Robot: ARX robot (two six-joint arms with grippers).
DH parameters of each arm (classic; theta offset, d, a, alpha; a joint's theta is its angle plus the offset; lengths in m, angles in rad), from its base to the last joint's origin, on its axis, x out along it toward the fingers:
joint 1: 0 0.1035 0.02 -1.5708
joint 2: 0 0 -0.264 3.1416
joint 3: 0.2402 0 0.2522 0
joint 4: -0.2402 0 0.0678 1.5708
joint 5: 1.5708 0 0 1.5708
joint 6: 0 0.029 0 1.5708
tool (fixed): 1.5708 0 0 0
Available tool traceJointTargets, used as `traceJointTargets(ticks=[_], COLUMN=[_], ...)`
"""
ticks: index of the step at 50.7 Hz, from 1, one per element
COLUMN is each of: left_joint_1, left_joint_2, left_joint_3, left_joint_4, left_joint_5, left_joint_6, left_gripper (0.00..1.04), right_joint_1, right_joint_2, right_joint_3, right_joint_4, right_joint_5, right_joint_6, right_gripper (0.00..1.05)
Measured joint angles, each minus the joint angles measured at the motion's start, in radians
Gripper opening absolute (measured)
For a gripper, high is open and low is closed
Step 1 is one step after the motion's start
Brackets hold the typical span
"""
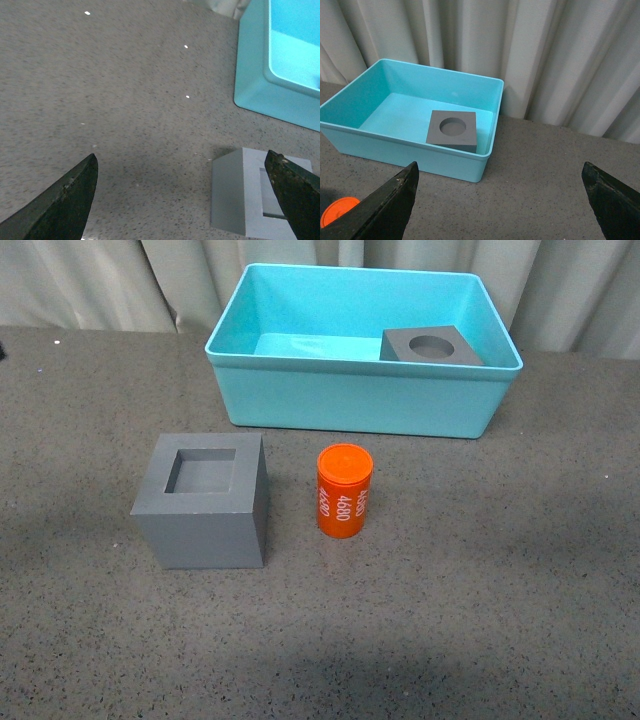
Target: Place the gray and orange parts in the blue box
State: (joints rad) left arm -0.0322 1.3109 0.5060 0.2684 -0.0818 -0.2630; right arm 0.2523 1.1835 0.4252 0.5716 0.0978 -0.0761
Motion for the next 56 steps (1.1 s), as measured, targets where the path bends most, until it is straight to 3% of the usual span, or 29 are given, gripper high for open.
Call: traceJointTargets(ticks=[5, 21, 40, 56], left_joint_1=[-0.022, -0.159, -0.180, -0.205], left_joint_2=[0.103, 0.386, 0.495, 0.509], left_joint_3=[0.072, 0.241, 0.310, 0.333], left_joint_4=[-0.031, -0.141, -0.219, -0.244], left_joint_5=[0.032, 0.009, 0.029, 0.031], left_joint_6=[-0.001, 0.021, -0.034, -0.040], left_gripper=[0.98, 0.98, 0.98, 0.52], right_joint_1=[0.000, 0.000, 0.000, 0.000], right_joint_2=[0.000, 0.000, 0.000, 0.000], right_joint_3=[0.000, 0.000, 0.000, 0.000], right_joint_4=[0.000, 0.000, 0.000, 0.000], right_joint_5=[0.000, 0.000, 0.000, 0.000], right_joint_6=[0.000, 0.000, 0.000, 0.000], right_gripper=[0.95, 0.95, 0.95, 0.95])
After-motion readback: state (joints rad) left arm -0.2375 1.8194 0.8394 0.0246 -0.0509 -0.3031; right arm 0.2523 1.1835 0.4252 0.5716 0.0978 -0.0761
